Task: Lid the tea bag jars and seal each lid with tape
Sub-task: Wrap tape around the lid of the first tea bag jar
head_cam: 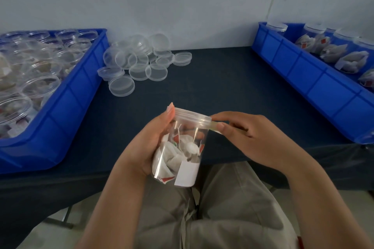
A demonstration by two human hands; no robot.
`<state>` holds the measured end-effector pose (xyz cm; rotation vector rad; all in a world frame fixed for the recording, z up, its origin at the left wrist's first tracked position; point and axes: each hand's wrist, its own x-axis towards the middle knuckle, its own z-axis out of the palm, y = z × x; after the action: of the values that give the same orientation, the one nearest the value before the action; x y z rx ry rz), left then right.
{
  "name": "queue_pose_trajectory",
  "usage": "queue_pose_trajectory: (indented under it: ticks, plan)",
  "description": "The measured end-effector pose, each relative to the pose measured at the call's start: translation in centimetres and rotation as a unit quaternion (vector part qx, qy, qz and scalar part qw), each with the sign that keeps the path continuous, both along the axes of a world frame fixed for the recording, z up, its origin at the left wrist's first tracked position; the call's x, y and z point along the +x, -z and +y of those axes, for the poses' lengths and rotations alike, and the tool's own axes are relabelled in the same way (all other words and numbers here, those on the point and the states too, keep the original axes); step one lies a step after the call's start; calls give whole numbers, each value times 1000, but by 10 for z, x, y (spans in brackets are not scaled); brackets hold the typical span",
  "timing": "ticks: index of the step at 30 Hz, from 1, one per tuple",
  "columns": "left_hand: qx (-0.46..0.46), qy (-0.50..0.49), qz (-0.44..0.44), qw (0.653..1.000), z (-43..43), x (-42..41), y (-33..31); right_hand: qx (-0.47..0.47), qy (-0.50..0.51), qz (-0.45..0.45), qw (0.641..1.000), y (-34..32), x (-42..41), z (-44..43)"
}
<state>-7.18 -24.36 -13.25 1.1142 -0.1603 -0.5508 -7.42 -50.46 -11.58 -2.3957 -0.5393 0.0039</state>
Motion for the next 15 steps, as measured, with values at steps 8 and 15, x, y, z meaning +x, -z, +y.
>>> queue_pose_trajectory:
  ticks: [8, 15]
  plan:
    - [174, -140, -113, 968, -1, 5, 3, 3, 46, -29, 999, 2, -3, 5]
    - [370, -200, -235, 876, -20, 3, 6, -55, 86, -47, 994, 9, -6, 17]
